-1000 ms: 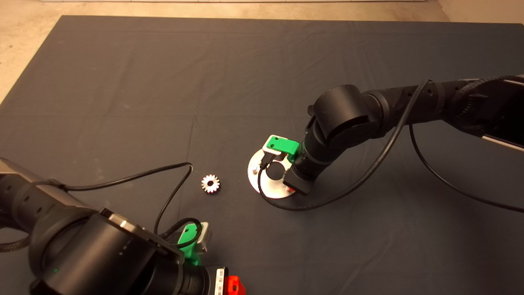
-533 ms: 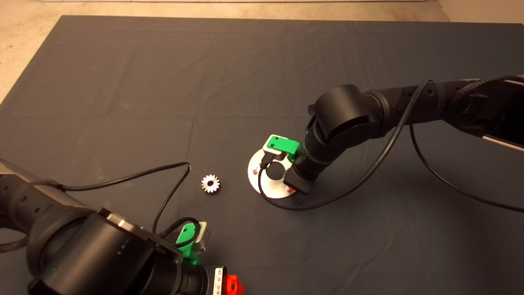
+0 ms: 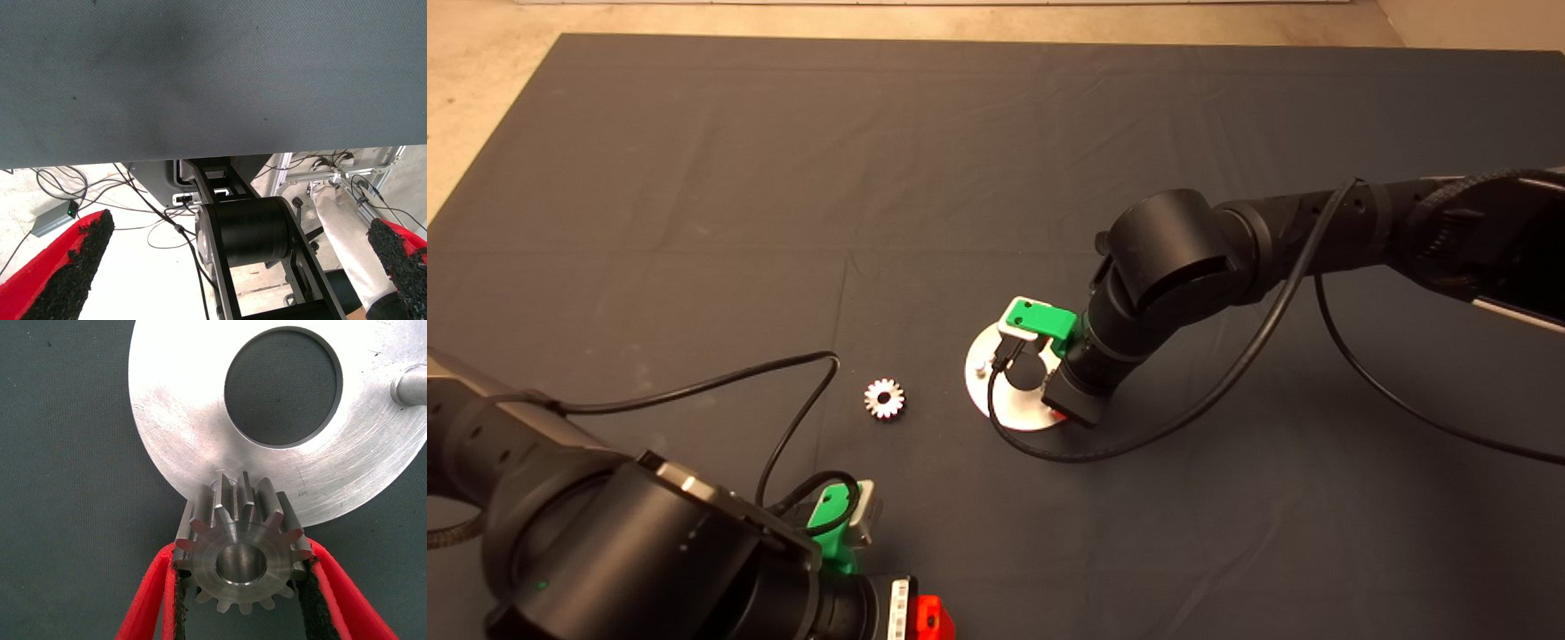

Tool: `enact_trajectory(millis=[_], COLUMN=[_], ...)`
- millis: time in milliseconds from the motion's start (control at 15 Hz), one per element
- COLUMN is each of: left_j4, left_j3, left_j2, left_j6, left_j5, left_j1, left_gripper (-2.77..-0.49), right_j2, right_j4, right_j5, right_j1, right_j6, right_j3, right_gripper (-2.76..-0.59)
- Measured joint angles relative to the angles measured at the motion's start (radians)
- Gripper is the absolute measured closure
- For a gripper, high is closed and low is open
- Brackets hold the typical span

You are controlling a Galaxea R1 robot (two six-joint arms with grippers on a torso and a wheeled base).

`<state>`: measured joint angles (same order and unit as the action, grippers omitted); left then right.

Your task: Install three planetary gears onto the carrier pins

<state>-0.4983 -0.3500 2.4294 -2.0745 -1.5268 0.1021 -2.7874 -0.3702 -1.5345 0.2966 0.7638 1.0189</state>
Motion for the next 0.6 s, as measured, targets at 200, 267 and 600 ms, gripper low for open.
enact_trajectory(millis=[200,267,600], left_j4=[0.000,0.000,-0.001], left_j3=[0.000,0.000,0.000], left_j2=[-0.003,-0.006,-0.006], left_j6=[0.000,0.000,0.000], left_j5=[0.000,-0.001,0.000], left_j1=[0.000,0.000,0.000], left_gripper=[-2.77,-2.77,-2.77], right_j2=[0.000,0.000,0.000], right_j4=[0.000,0.000,-0.003], right_j5=[0.000,0.001,0.000], right_j1=[-0.004,-0.011,-0.022], right_j6=[0.000,0.000,0.000], right_j3=[-0.007,-0.008,-0.011], right_gripper=[-0.89,-0.89,-0.89])
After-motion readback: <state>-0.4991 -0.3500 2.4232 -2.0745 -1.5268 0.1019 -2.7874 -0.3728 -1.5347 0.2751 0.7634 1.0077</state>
